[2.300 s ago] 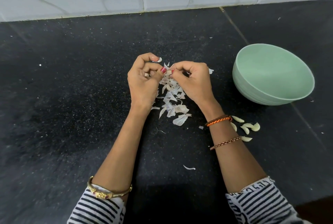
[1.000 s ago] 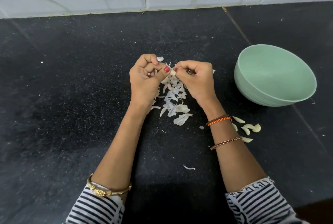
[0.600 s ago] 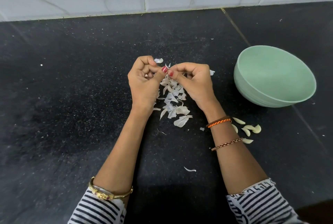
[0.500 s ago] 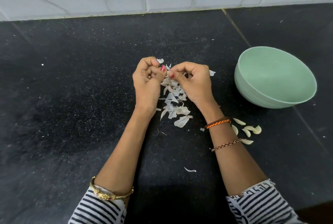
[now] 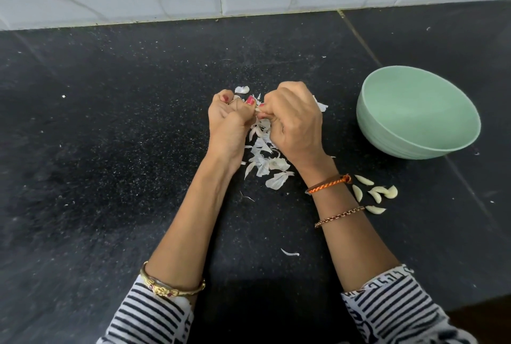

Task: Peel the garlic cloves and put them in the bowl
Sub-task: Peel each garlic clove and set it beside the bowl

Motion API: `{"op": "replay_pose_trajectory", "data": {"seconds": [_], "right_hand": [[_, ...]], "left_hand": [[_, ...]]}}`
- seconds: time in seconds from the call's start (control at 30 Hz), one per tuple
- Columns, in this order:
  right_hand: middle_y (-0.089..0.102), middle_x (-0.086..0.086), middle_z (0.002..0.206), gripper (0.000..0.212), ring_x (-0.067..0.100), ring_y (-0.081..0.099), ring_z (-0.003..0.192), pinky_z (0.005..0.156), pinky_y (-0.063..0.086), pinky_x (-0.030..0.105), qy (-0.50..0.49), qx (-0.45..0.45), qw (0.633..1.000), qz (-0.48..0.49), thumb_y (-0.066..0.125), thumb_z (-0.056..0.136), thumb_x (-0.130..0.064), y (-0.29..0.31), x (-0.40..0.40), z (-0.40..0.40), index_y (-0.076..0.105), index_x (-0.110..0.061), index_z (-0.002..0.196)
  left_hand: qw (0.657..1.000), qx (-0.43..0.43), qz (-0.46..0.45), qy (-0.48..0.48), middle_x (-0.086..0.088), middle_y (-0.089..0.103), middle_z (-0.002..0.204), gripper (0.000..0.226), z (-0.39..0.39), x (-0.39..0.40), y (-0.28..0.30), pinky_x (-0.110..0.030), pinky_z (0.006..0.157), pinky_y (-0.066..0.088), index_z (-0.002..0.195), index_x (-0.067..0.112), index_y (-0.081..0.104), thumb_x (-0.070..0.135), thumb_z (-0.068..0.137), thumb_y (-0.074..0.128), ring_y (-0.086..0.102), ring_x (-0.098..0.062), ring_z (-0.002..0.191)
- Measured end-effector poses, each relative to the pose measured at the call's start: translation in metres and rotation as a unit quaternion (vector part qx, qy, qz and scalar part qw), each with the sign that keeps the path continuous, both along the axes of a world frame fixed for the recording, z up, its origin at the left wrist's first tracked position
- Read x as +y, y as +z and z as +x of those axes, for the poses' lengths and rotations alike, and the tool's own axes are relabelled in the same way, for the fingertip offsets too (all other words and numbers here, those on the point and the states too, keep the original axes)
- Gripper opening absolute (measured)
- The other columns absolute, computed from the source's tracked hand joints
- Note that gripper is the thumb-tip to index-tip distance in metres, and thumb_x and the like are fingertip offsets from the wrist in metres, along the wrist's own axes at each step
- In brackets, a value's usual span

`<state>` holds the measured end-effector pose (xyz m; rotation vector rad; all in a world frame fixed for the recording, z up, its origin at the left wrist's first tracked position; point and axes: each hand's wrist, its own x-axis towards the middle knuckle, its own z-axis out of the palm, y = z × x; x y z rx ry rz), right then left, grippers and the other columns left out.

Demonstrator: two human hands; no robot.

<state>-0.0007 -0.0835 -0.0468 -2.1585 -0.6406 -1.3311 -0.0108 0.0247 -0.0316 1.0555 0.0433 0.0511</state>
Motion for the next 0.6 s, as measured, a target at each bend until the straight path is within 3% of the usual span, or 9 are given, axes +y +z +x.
{"op": "replay_pose_trajectory", "data": {"seconds": [0.07,0.13,0.23,0.3,0.4,0.43,0.5,0.6], "right_hand": [[0.062,0.001,0.062,0.031,0.009,0.047,0.076,0.058,0.043,0.024,0.033,0.061,0.995,0.076,0.056,0.09,-0.015,0.002,0.002,-0.002,0.062,-0.005,0.061],[0.063,-0.011,0.073,0.012,0.002,0.049,0.076,0.059,0.038,0.013,0.097,0.174,0.961,0.194,0.063,0.083,-0.012,0.006,0.005,-0.007,0.067,-0.012,0.071],[0.062,-0.016,0.081,0.014,0.004,0.052,0.071,0.05,0.036,0.016,0.145,0.272,0.906,0.289,0.063,0.083,-0.007,0.012,0.009,-0.011,0.066,-0.02,0.084],[0.063,-0.012,0.081,0.017,0.011,0.055,0.066,0.051,0.038,0.018,0.169,0.298,0.88,0.33,0.058,0.086,-0.006,0.016,0.008,-0.011,0.064,-0.022,0.086],[0.065,0.0,0.083,0.013,0.038,0.057,0.072,0.056,0.043,0.029,0.168,0.335,0.848,0.373,0.055,0.089,-0.001,0.018,0.006,-0.011,0.061,-0.013,0.09],[0.066,0.003,0.084,0.013,0.034,0.06,0.073,0.059,0.046,0.031,0.161,0.346,0.842,0.38,0.055,0.089,0.0,0.017,0.004,-0.011,0.062,-0.011,0.091],[0.067,0.0,0.088,0.016,0.011,0.064,0.078,0.067,0.049,0.017,0.157,0.358,0.841,0.375,0.055,0.089,0.0,0.015,0.003,-0.01,0.065,-0.009,0.097],[0.065,-0.004,0.1,0.023,0.001,0.063,0.088,0.08,0.048,0.014,0.162,0.372,0.85,0.336,0.052,0.092,0.0,0.014,0.003,-0.009,0.064,-0.005,0.11]], "left_hand": [[1.0,-0.008,-0.004,0.014,0.013,0.038,0.043,0.036,-0.001,0.0,0.001,-0.015,0.057,0.04,0.088,0.016,0.029,-0.006,0.078,0.055,0.037,-0.002,0.047],[1.0,-0.014,0.002,0.027,0.012,0.045,0.045,0.03,-0.003,-0.001,0.002,-0.014,0.057,0.042,0.09,0.016,0.031,-0.006,0.09,0.051,0.042,0.001,0.047],[0.999,-0.019,0.012,0.032,0.011,0.055,0.052,0.021,-0.008,-0.004,0.004,-0.013,0.053,0.043,0.093,0.017,0.037,0.0,0.092,0.049,0.05,0.003,0.051],[0.995,-0.046,0.076,0.049,0.01,0.06,0.064,0.016,-0.009,-0.003,0.004,-0.012,0.058,0.043,0.094,0.018,0.046,0.003,0.092,0.052,0.054,0.004,0.058],[0.978,-0.095,0.163,0.086,0.007,0.06,0.087,0.012,-0.004,0.004,-0.002,-0.015,0.07,0.043,0.094,0.018,0.058,0.007,0.09,0.056,0.053,0.001,0.074],[0.973,-0.101,0.186,0.091,0.007,0.06,0.088,0.012,-0.002,0.006,-0.004,-0.018,0.072,0.043,0.093,0.019,0.061,0.009,0.088,0.057,0.052,-0.003,0.076],[0.964,-0.106,0.227,0.092,0.006,0.063,0.086,0.012,-0.001,0.009,-0.006,-0.022,0.075,0.046,0.09,0.02,0.064,0.01,0.087,0.058,0.051,-0.011,0.077],[0.955,-0.1,0.263,0.089,0.007,0.065,0.082,0.013,-0.002,0.008,-0.007,-0.017,0.071,0.046,0.089,0.016,0.068,0.007,0.089,0.059,0.052,-0.008,0.071]]}}
